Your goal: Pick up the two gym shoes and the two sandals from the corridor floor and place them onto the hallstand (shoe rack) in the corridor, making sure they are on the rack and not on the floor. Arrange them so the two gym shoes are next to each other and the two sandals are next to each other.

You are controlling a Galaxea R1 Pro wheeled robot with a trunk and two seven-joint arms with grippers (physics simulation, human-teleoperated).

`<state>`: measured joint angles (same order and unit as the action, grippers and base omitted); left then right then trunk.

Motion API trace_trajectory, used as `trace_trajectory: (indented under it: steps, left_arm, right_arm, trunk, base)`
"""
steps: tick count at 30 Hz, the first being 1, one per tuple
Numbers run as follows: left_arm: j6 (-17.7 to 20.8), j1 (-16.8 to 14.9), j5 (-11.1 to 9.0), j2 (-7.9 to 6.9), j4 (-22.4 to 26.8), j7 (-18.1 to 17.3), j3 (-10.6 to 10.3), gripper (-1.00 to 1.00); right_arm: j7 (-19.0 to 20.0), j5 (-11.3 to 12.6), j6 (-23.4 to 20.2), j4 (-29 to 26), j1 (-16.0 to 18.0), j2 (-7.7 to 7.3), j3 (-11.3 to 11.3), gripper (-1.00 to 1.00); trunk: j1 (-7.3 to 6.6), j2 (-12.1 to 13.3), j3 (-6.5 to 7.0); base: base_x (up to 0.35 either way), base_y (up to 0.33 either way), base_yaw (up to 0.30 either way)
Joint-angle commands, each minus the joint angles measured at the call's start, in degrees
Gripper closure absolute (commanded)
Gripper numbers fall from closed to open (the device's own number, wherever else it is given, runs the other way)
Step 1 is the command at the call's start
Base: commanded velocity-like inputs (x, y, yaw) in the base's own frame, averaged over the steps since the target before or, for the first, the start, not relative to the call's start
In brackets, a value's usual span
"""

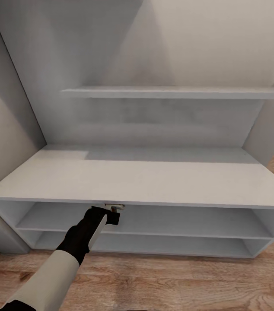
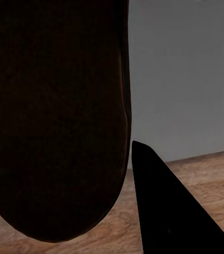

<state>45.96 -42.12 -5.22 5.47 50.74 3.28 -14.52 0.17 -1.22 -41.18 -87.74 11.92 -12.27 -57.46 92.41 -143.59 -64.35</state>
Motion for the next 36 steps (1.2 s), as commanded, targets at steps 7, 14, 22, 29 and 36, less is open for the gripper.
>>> trace_trajectory:
  steps: [7, 14, 22, 29, 36]
  left_arm:
    - [0.1, 0.0, -0.3, -0.02, 0.1, 0.1, 0.0, 1.00]
    - [0.1, -0.1, -0.3, -0.02, 0.1, 0.1, 0.0, -1.00]
    - [0.1, 0.0, -0.3, -0.02, 0.1, 0.1, 0.0, -1.00]
    - [0.1, 0.0, -0.3, -0.02, 0.1, 0.1, 0.0, -1.00]
    - [0.0, 0.0, -0.3, -0.02, 0.1, 0.1, 0.0, -1.00]
  right_arm:
    - [0.0, -0.1, -0.3, -0.1, 0.1, 0.00, 0.0, 1.00]
    - [0.0, -0.1, -0.3, -0.1, 0.1, -0.02, 0.0, 1.00]
    - [0.0, -0.1, -0.3, -0.1, 0.1, 0.00, 0.0, 1.00]
    - [0.0, -0.1, -0.3, -0.1, 0.0, -0.01, -0.1, 1.00]
    - [0.0, -0.1, -0.3, -0.1, 0.1, -0.02, -0.1, 1.00]
  trunk:
    - [-0.01, 0.0, -0.05]
    - [-0.01, 0.0, -0.05]
    - [-0.01, 0.0, -0.05]
    - [-0.01, 0.0, -0.05]
    - [-0.01, 0.0, -0.05]
  base:
    - [0.000, 0.000, 0.000]
    - [0.000, 0.000, 0.000]
    - [0.000, 0.000, 0.000]
    - [-0.088, 0.015, 0.000]
    - [-0.295, 0.072, 0.000]
